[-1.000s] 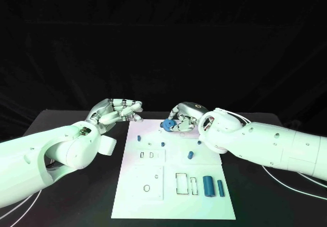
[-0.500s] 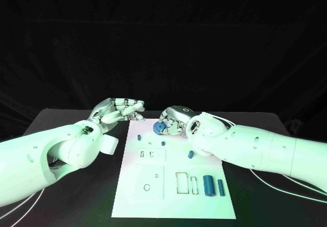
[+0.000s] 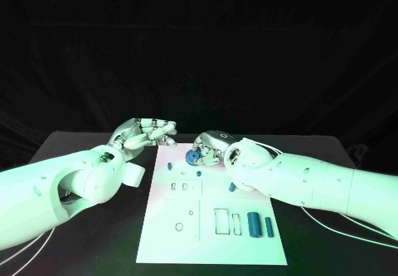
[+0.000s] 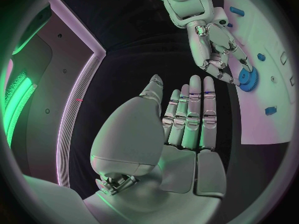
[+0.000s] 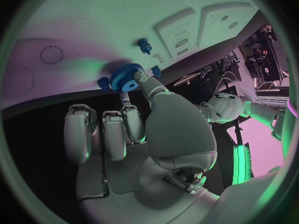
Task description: Assemble the parts on the task board
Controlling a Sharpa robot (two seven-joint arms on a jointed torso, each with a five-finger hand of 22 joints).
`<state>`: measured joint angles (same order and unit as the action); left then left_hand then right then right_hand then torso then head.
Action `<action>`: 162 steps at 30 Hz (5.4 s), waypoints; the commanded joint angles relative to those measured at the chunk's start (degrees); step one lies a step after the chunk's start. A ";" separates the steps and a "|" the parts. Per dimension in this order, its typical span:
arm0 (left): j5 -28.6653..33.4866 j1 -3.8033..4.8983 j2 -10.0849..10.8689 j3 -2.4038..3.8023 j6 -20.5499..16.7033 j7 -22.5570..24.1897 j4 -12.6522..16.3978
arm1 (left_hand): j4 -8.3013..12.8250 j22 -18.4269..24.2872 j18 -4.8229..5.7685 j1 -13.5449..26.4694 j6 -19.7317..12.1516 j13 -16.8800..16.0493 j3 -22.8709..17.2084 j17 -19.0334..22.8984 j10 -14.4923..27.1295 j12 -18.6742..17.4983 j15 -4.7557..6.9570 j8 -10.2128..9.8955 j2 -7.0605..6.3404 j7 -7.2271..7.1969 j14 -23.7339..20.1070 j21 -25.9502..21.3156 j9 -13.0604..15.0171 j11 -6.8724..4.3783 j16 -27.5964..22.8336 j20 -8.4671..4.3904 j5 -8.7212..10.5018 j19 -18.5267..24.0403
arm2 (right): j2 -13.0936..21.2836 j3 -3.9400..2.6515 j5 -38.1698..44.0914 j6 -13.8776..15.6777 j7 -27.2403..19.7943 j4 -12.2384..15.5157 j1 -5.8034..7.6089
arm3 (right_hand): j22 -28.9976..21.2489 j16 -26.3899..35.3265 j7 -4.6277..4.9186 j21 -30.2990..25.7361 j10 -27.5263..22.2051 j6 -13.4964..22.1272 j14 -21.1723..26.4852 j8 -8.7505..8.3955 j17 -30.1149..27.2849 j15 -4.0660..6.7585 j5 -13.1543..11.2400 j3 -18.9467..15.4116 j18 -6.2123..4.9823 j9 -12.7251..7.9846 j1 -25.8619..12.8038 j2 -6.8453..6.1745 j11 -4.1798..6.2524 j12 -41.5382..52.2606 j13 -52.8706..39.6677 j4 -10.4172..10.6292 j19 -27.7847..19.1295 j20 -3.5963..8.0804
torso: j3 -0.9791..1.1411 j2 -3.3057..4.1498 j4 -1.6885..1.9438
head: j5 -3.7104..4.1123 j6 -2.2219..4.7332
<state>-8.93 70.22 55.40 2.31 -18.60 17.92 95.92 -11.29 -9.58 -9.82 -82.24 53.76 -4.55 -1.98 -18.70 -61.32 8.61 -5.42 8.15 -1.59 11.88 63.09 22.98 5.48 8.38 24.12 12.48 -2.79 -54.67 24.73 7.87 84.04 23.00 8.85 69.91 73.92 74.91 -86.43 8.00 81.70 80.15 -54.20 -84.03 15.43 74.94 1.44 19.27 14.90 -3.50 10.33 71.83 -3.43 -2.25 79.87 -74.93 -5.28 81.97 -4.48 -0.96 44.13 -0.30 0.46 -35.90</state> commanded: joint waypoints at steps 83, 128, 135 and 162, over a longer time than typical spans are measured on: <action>0.05 0.01 0.41 -0.23 3.56 -0.05 -2.75 | 0.66 1.43 -0.77 -1.43 -0.08 -0.08 1.32 0.07 0.29 -1.55 -0.31 -1.37 1.20 0.45 -1.52 -1.94 -0.21 0.54 -3.16 0.76 -0.04 1.15 | 21.70 -0.06 -21.88 -6.27 -16.60 -0.35 -2.37 | -0.30 -0.64 1.78 -3.27 -4.16 5.49 -4.61 -7.10 9.22 -1.80 -0.81 0.03 -0.53 0.13 -0.95 -2.89 -2.49 -4.16 3.42 0.04 -2.51 -1.92 | 0.46 -1.15 -1.48 | 3.39 -0.11; 0.05 -0.06 0.37 -0.40 3.81 -0.42 -2.82 | 0.68 1.44 -0.77 -1.51 -0.06 -0.08 1.31 0.04 0.29 -1.60 -0.32 -1.41 1.32 0.50 -1.40 -1.91 -0.21 0.57 -3.20 0.72 -0.04 1.04 | 19.53 -0.07 -20.05 -6.83 -14.29 -1.84 -2.50 | 2.59 -1.77 0.06 -1.31 -0.86 -1.84 -5.11 -3.89 11.33 -0.76 -1.31 0.35 0.06 1.03 -0.26 -0.27 -1.06 -0.70 -0.69 0.34 -0.58 -1.18 | 0.45 -1.21 -1.50 | 3.29 -1.16; 0.05 -0.06 0.40 -0.40 3.83 -0.45 -2.80 | 0.68 1.44 -0.77 -1.51 -0.06 -0.08 1.31 0.04 0.29 -1.60 -0.32 -1.41 1.32 0.50 -1.40 -1.91 -0.21 0.57 -3.20 0.72 -0.04 1.04 | 19.40 -0.07 -19.55 -6.73 -13.98 -2.00 -2.52 | 2.81 -1.83 -0.46 -1.20 -0.74 -3.12 -5.13 -3.41 11.45 -0.39 -1.69 0.89 0.10 1.15 0.10 0.17 -0.60 -0.62 -0.84 0.11 -0.47 -0.86 | 0.48 -1.19 -1.50 | 3.24 -1.26; 0.05 -0.06 0.39 -0.40 3.79 -0.55 -2.99 | 0.63 1.47 -0.75 -1.44 -0.09 -0.08 1.40 0.03 0.32 -1.66 -0.36 -1.48 1.34 0.56 -1.38 -1.92 -0.22 0.61 -3.27 0.70 -0.04 1.01 | 19.64 -0.19 -18.37 -1.31 -13.07 0.79 -2.24 | 4.07 -1.76 -1.05 -0.41 -0.62 -4.53 -5.10 -3.09 11.34 0.20 -3.14 4.17 0.39 1.09 0.51 2.49 -0.02 -0.82 -0.87 -0.12 0.29 -0.22 | 0.41 -1.28 -1.53 | 2.88 -1.32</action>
<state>-8.92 70.14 55.89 1.87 -15.76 17.17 92.88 -10.84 -8.18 -9.80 -83.30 53.55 -4.55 -0.85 -18.60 -61.11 7.11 -5.84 6.93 -0.53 12.08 61.24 20.98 5.34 8.59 21.07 13.19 -2.78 -53.35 44.35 7.76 64.85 19.79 -5.08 70.15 71.50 74.91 -87.98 7.02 81.09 79.33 -58.20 -83.82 12.11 74.90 1.24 15.75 18.83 -3.51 11.20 72.39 -1.35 -2.65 78.85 -74.90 -5.45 81.97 -4.89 -0.48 42.87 -1.82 3.39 -37.33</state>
